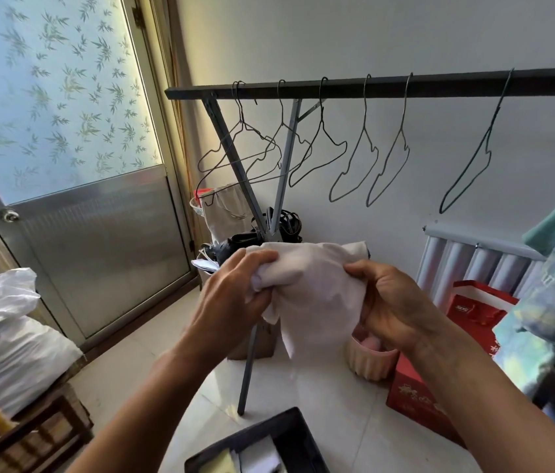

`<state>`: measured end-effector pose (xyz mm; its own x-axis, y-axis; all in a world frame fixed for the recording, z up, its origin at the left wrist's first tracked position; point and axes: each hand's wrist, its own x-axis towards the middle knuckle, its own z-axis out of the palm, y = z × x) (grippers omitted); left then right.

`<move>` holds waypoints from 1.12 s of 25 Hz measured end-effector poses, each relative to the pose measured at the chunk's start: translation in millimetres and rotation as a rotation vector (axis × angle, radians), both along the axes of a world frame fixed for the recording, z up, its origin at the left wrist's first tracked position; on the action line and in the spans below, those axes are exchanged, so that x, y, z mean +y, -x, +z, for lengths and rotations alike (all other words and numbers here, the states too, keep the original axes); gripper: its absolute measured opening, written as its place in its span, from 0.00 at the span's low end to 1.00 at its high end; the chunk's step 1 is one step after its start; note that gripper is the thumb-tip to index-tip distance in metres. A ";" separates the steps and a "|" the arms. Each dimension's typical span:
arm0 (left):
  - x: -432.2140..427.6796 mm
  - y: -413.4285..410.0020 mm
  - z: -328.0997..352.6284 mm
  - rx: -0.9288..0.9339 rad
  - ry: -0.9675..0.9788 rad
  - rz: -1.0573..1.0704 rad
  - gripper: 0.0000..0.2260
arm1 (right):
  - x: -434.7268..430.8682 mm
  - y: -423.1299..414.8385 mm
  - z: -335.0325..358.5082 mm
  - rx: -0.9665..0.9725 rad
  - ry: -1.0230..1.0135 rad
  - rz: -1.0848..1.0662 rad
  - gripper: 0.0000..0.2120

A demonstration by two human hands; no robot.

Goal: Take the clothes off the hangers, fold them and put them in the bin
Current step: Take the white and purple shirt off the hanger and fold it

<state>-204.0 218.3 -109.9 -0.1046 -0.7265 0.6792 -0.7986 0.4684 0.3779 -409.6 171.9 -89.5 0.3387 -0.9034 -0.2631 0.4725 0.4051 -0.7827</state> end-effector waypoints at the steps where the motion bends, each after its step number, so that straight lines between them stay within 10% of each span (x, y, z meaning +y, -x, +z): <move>1: 1.5 -2.2 2.5 -0.026 0.031 0.015 0.14 | 0.1 0.9 1.2 0.005 0.007 0.013 0.12; 5: 6.3 -11.7 10.3 0.042 0.036 0.066 0.12 | -1.4 3.1 0.5 0.112 0.082 -0.001 0.11; 11: 29.8 2.0 3.6 0.899 -0.474 -0.183 0.11 | -16.7 -21.1 -11.0 0.195 0.149 -0.219 0.13; 17: 38.7 -11.3 -4.9 1.211 -0.564 -0.191 0.14 | -32.3 -43.6 -12.5 0.448 0.239 -0.293 0.15; 28: 7.4 -79.9 -40.3 1.284 -0.574 0.015 0.08 | -35.7 -101.0 -91.5 0.213 -0.055 0.436 0.43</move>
